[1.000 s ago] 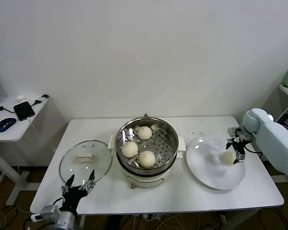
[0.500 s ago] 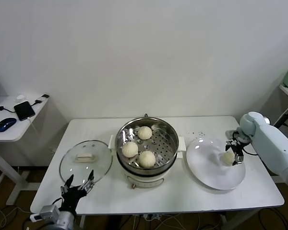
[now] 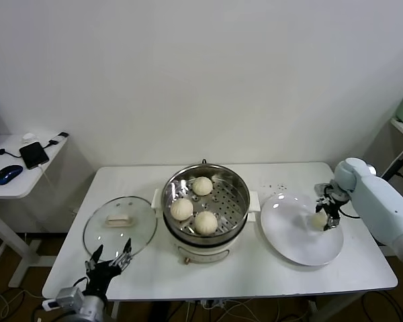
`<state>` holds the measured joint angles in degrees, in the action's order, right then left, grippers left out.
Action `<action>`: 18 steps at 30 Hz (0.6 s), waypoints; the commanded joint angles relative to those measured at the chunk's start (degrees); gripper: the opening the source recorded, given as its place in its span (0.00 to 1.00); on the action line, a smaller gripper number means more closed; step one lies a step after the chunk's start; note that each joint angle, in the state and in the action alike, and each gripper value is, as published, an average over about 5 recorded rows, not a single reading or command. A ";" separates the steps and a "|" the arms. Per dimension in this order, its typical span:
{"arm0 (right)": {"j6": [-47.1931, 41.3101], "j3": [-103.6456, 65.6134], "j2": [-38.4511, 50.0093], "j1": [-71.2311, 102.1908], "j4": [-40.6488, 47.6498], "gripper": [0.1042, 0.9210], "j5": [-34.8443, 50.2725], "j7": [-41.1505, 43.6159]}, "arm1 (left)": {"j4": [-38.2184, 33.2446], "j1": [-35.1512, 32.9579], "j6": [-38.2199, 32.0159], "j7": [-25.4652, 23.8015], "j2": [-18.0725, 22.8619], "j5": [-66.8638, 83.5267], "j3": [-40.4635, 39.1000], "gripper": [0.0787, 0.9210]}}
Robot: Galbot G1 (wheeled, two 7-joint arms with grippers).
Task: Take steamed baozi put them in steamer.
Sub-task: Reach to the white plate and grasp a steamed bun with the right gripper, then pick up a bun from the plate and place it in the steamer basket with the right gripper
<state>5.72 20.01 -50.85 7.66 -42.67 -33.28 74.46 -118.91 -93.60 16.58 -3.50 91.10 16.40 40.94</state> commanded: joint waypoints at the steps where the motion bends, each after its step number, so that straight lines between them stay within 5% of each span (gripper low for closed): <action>1: -1.18 0.13 0.66 -0.47 -1.53 0.59 1.21 1.02 | 0.05 0.06 -0.06 -0.01 0.02 -0.09 -0.08 0.88; 7: -8.27 8.28 5.10 -6.75 -8.71 0.45 13.05 4.04 | 0.08 0.68 -0.26 0.05 0.01 -1.10 -0.29 0.88; 18: -23.69 37.92 6.84 -36.47 -23.01 0.44 41.37 4.91 | -0.52 1.59 -0.91 0.56 -0.39 -6.98 -0.57 0.88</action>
<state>-5.95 35.64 -45.40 -6.89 -54.49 -14.25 78.38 -118.73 -92.37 15.92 -3.04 91.00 13.37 40.48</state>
